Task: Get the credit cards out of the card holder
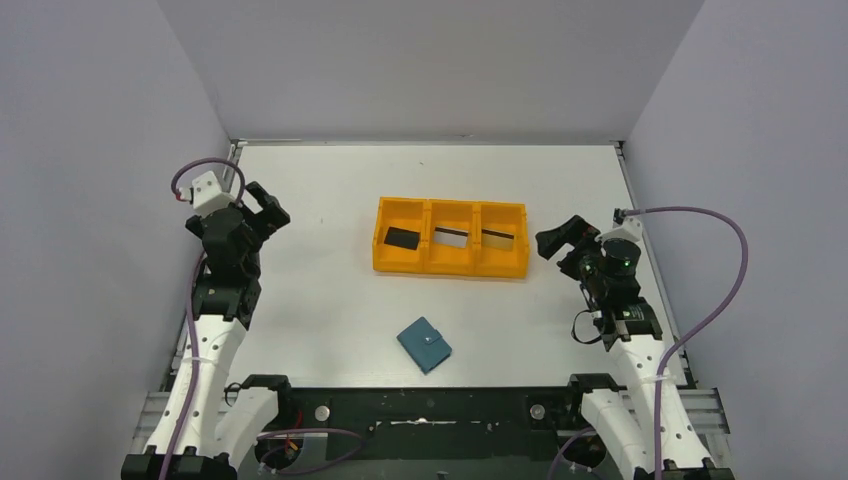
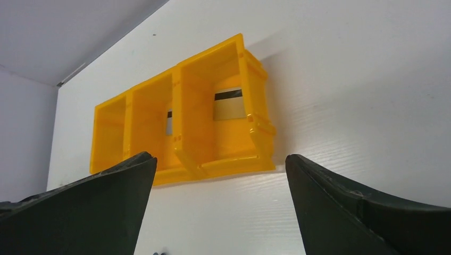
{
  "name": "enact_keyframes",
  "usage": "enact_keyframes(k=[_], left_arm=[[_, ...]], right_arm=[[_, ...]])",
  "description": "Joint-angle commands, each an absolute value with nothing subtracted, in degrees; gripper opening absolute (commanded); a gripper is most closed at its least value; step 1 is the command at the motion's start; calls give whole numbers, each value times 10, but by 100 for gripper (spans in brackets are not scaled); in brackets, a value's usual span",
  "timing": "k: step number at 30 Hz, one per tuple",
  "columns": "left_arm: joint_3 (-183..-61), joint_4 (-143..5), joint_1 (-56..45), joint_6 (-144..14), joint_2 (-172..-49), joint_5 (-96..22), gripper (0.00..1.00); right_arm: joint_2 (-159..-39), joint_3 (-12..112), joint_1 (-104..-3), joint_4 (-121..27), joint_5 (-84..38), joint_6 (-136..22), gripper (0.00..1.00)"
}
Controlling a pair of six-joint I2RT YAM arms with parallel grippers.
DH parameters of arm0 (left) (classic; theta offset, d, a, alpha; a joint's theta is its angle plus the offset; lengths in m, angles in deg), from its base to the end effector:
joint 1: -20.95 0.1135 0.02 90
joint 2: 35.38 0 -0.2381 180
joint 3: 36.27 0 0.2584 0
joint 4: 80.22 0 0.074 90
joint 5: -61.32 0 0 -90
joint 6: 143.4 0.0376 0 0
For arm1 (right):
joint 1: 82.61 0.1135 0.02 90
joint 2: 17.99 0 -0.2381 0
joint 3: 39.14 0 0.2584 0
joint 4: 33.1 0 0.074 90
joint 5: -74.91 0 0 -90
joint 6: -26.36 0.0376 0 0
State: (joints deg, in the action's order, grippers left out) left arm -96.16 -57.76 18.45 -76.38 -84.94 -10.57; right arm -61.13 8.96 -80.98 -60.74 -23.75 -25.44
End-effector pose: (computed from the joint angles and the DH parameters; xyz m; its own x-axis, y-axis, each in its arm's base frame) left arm 0.2273 0.0018 0.3180 -0.0909 -0.3675 -0.9256 -0.3233 0.8900 -0.3216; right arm 0.2060 0.0115 0.2558 -0.4062 0.6000 -0.6892 0.1071 0.7803 0.6162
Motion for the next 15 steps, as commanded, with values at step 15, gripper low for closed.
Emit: enact_keyframes(k=[15], left_arm=[[-928, -546, 200, -872, -862, -347, 97]], right_arm=[[-774, 175, -653, -684, -196, -226, 98]])
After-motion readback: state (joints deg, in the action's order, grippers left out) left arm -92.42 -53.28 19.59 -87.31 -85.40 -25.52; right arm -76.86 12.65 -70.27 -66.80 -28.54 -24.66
